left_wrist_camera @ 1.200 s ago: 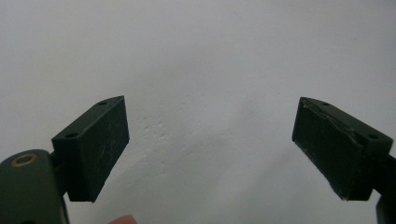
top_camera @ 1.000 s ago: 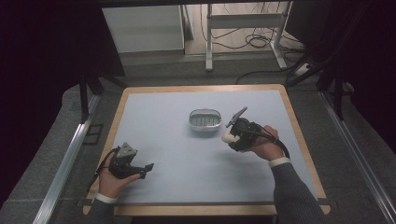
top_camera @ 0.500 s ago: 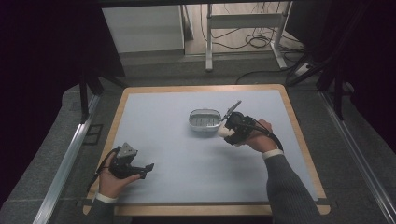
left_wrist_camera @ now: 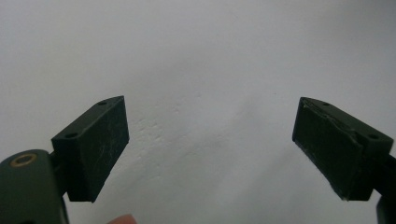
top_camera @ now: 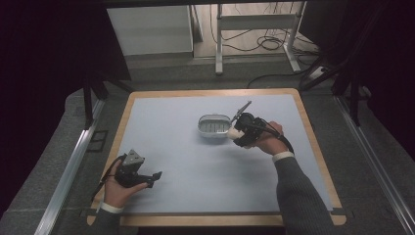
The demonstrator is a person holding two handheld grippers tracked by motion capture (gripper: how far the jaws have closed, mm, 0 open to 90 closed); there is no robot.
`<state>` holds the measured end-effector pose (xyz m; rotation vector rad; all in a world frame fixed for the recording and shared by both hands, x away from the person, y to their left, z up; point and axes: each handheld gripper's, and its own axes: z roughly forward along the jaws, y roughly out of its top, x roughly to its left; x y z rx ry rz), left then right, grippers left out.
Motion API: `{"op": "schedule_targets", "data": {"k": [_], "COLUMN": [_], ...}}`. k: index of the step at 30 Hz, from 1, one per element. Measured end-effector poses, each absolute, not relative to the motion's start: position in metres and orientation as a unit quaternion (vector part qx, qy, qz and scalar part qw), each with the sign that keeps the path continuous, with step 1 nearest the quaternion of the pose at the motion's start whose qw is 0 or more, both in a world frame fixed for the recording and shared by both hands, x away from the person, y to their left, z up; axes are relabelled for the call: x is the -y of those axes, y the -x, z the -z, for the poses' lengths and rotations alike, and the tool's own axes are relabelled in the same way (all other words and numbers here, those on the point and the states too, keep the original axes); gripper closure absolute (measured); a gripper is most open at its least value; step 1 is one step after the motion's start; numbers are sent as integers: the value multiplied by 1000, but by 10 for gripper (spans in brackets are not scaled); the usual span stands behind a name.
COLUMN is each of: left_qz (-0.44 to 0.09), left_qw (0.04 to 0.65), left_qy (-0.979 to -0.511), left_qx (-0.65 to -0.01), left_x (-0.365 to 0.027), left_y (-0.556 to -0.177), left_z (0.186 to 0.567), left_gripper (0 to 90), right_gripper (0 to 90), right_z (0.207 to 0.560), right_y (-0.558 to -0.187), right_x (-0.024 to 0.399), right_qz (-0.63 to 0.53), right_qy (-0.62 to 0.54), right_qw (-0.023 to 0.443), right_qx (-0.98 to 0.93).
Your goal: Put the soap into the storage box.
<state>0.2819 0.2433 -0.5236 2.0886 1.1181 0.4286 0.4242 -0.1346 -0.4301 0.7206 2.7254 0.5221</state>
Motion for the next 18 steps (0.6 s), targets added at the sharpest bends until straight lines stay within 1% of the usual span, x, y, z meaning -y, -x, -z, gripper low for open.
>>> {"op": "schedule_targets", "data": {"k": [6,18], "left_qz": [-165,-163], "left_qw": [360,360], "left_qy": [-810,-811], "left_qx": [-433,-432], "left_x": [-243,-243], "left_y": [-282,-282], "left_z": [524,524], "left_gripper": [112,112], "right_gripper": [494,494], "right_z": [431,425], "right_y": [-433,-445], "right_x": [131,121], "right_qz": [-175,-179], "right_qy": [-252,-252], "right_qw": [130,134], "right_qx": [-943,-942]}}
